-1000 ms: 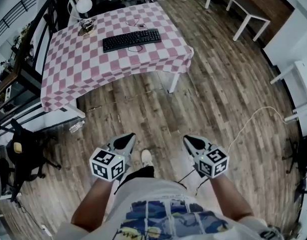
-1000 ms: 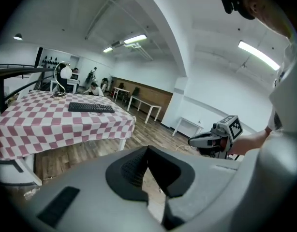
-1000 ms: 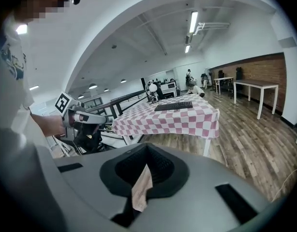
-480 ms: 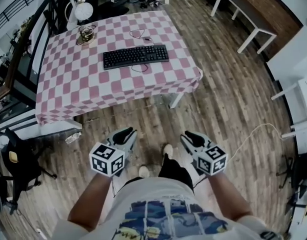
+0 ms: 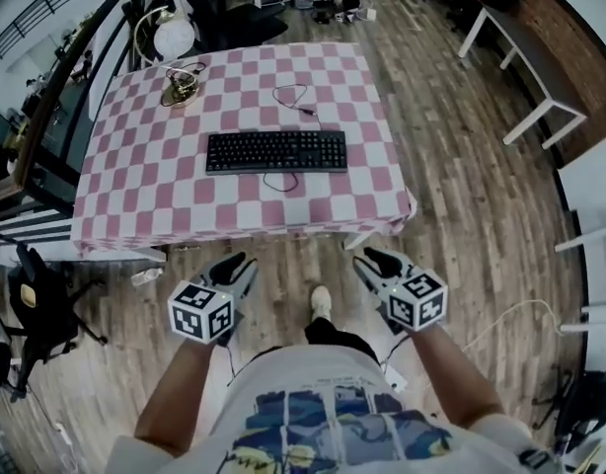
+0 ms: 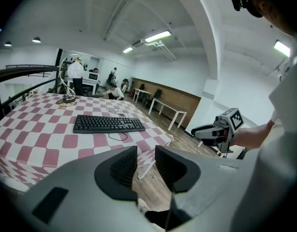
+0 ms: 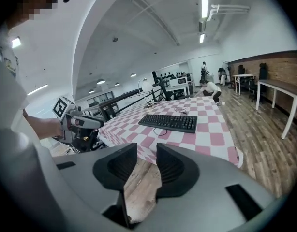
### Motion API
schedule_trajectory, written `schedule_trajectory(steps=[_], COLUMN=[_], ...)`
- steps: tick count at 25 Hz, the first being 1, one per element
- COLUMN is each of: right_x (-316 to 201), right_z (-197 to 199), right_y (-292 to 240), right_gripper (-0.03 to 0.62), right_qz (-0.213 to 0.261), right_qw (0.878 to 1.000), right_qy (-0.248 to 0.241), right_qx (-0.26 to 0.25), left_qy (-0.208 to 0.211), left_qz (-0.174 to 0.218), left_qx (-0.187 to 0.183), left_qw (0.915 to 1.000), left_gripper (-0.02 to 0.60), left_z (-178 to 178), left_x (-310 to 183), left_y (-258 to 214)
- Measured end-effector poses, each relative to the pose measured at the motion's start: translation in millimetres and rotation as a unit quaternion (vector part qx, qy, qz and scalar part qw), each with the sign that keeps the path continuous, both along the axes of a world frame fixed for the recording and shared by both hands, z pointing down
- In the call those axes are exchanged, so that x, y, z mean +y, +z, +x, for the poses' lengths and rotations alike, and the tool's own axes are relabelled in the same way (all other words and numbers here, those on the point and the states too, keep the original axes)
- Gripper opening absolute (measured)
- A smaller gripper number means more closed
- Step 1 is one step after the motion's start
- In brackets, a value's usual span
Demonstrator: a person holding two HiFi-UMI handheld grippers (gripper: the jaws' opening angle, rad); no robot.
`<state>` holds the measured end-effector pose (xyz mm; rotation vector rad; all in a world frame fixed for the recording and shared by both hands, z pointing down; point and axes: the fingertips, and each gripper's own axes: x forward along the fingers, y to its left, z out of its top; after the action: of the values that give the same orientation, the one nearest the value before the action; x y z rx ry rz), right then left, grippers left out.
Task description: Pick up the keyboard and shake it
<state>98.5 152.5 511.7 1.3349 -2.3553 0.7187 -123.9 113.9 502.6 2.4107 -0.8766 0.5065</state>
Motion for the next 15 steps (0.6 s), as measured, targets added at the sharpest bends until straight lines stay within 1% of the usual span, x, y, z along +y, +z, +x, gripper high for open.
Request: schedule_trajectory(steps=[3, 6, 11, 15], right_x=[-50, -87, -142, -186], right_z=[30, 59, 86, 95], right_y=[10, 33, 66, 87], right_gripper=[0.138, 0.15, 0.162, 0.167], right_qz=[-0.007, -0.028, -0.056, -0.072], right_qw=[1.0, 0.999, 0.998, 0.997], right_qy=[-0.023, -0.032, -0.03, -0.023], right_qx=[-0.005, -0.013, -0.028, -0.028], left_qy=[-0.028, -0.051, -0.081, -0.092], left_qz=[-0.006, -0.011, -0.025, -0.029], left_qx=[-0.013, -0.026, -0.046, -0.068], left_qw=[0.9995, 0.9983, 0.9953, 0.993], left_gripper=[0.109, 0.117, 0.127, 0.137], left_z=[17, 27, 18, 3], left_x=[-42, -73, -112, -149], left_y=[9, 18, 35, 51])
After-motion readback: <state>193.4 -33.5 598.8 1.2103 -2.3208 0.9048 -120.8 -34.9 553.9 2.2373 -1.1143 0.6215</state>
